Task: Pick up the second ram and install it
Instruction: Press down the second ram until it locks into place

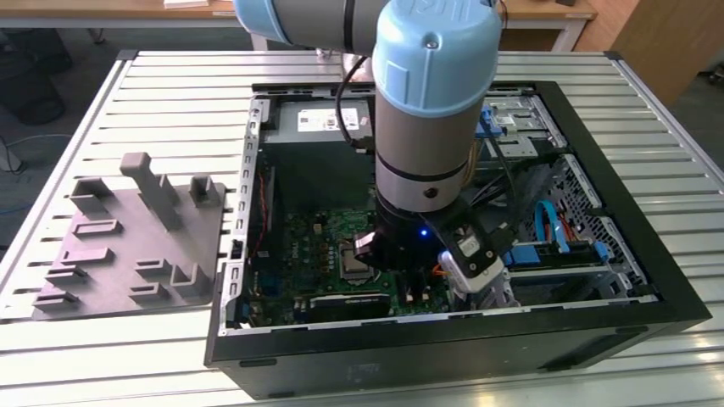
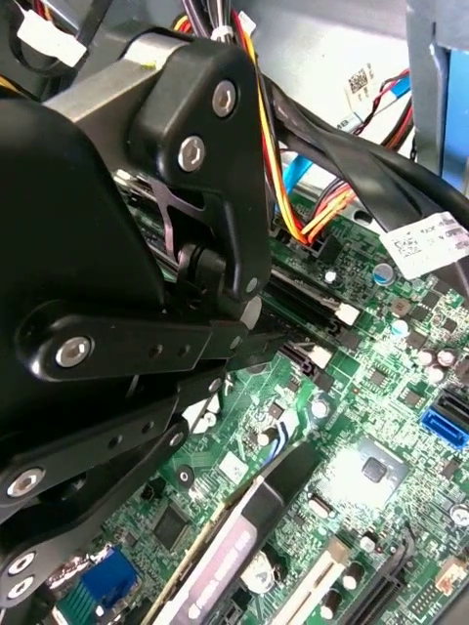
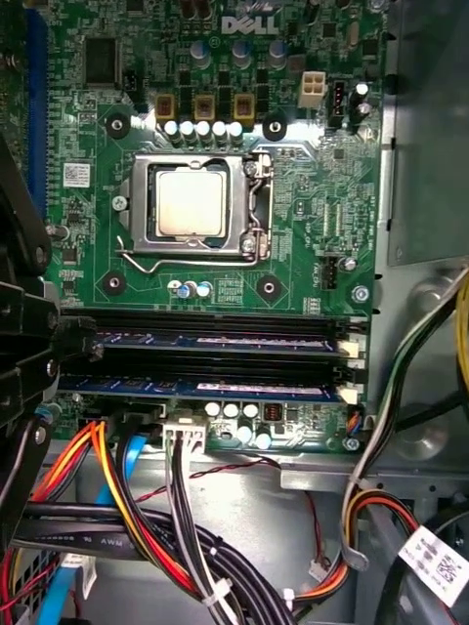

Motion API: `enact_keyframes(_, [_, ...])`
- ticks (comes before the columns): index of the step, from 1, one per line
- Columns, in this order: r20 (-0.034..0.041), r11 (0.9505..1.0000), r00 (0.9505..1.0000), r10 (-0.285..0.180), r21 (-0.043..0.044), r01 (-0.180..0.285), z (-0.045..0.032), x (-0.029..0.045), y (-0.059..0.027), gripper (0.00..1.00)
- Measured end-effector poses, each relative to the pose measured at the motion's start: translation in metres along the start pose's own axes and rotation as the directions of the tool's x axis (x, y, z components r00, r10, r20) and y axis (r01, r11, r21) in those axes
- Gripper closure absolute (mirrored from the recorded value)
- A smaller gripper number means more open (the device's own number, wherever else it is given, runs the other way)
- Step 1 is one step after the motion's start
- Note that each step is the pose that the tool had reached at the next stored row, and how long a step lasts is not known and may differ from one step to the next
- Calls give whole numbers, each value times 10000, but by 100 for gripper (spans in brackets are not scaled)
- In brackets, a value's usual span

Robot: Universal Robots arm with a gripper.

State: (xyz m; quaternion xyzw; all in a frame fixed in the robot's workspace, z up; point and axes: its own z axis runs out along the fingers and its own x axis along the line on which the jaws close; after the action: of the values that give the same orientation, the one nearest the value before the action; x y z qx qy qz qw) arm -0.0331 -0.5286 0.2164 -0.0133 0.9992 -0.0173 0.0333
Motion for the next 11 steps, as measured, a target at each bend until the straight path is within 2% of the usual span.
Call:
enact_keyframes(4, [3,10000,10000,1,-4,-1,-1,-2,1,90])
enact_keyframes(6, [11,10000,10000,3,-28,-3,-24,-6,2,90])
enact_keyframes(11, [4,10000,10000,1,-7,-1,-239,-20,-8,90])
